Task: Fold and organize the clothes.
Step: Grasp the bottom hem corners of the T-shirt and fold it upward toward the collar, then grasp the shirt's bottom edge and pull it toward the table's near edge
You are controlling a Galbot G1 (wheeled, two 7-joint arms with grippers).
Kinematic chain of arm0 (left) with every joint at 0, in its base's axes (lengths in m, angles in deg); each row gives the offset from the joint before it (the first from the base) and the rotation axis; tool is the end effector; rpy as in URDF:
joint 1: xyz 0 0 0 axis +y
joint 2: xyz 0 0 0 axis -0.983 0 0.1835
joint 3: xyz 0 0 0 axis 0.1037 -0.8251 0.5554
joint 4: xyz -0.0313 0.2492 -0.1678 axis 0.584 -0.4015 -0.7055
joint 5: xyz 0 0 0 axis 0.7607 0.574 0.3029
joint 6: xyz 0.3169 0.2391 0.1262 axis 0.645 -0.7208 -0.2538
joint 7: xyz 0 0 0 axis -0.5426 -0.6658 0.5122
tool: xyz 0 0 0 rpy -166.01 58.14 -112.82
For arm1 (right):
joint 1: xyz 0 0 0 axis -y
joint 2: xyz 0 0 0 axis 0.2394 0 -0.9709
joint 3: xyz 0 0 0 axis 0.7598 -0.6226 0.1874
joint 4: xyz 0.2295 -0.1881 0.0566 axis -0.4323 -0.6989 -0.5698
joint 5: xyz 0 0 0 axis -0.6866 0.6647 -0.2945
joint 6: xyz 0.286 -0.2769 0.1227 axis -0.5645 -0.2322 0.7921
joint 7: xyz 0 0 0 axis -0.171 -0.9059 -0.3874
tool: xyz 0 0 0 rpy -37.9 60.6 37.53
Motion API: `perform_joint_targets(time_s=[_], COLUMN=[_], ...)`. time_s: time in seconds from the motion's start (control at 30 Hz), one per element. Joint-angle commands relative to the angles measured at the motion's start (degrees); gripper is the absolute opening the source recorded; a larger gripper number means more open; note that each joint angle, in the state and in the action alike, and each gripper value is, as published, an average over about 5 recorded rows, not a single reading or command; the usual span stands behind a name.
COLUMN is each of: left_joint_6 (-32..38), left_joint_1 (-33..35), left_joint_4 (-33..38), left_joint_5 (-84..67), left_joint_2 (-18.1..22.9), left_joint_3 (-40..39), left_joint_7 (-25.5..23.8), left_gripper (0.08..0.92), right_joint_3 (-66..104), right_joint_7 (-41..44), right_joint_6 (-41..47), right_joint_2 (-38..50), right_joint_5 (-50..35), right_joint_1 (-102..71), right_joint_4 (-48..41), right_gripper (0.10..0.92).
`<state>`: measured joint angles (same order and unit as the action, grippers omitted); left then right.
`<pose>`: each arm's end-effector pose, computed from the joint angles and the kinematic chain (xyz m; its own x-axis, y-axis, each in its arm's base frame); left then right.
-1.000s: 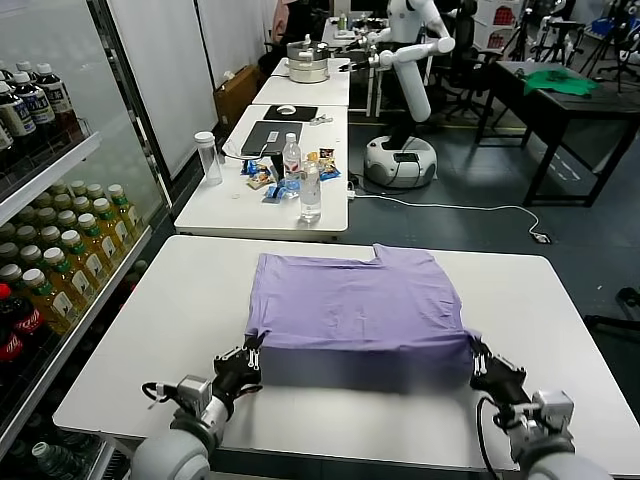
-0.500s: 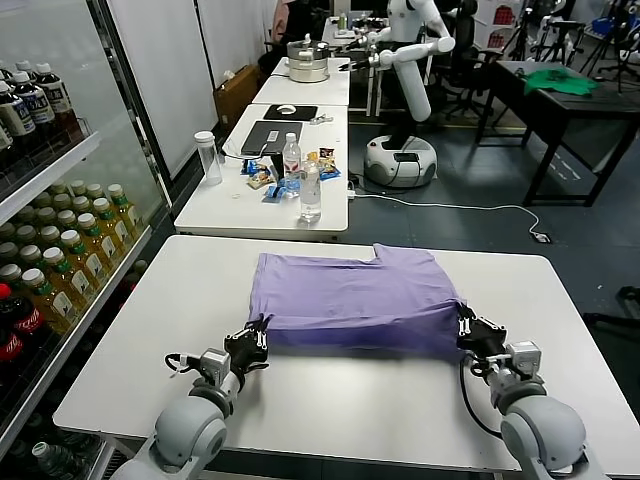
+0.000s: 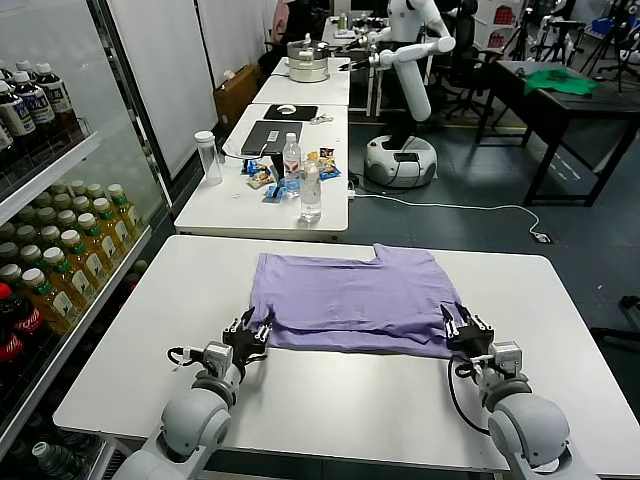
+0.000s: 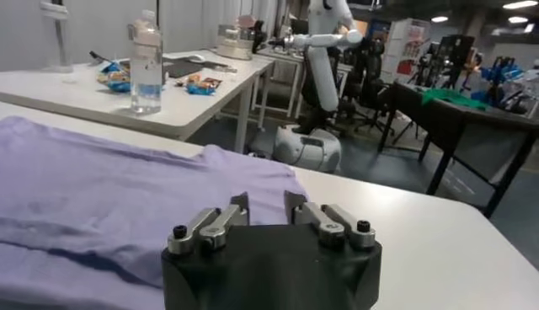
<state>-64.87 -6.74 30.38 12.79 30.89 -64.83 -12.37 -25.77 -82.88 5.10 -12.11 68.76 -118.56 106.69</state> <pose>0.3579 -0.0498 -0.2436 -0.9270 0.1614 0.3387 0.2124 0.9699 0.1193 0.3379 -0.0631 -0.2055 -0.9495 -0.0278 0.3125 -0.0788 0.9853 -0.1518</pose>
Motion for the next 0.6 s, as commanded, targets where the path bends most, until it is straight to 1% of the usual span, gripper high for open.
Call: perform_joint_targets(time_s=[0.03,0.17,0.23,0.3,0.4,0.6], left_joint_6=[-0.9,-1.4,-1.4,-1.5,-1.7,-2.3], left_joint_1=[2.9,0.6,-0.3,-0.9,-0.9,-0.8], left_joint_4=[-1.1,-4.4,-5.8,-6.8,-7.4,-7.6], left_joint_5=[0.2,-0.3,-0.4,-0.7,-1.2,-2.7], left_joint_2=[2.2,3.2,3.4,3.5,3.5,3.7], left_joint_3=[0.3,-0.2,-0.4,-0.5,-0.6,-0.5], left_joint_7=[1.6,2.8,3.3,3.6,3.5,3.5], left_gripper=[0.610,0.731,0.775,0.795,0.742,0.570], right_joint_3=[3.6,1.9,1.0,0.2,-0.5,-0.6], right_joint_7=[0.2,-0.7,-1.1,-1.3,-1.0,-0.7], right_joint_6=[1.6,3.8,4.4,4.6,4.6,4.6], right_joint_2=[-0.3,-1.0,-1.6,-1.9,-2.0,-1.8], right_joint_5=[-0.1,-2.2,-3.6,-4.4,-5.0,-7.0], right_joint_1=[-3.8,-1.4,-0.5,-0.1,-0.1,-0.3], right_joint_4=[-1.6,-5.5,-6.9,-7.8,-8.3,-8.2], right_gripper=[0.637,0.733,0.736,0.697,0.612,0.440])
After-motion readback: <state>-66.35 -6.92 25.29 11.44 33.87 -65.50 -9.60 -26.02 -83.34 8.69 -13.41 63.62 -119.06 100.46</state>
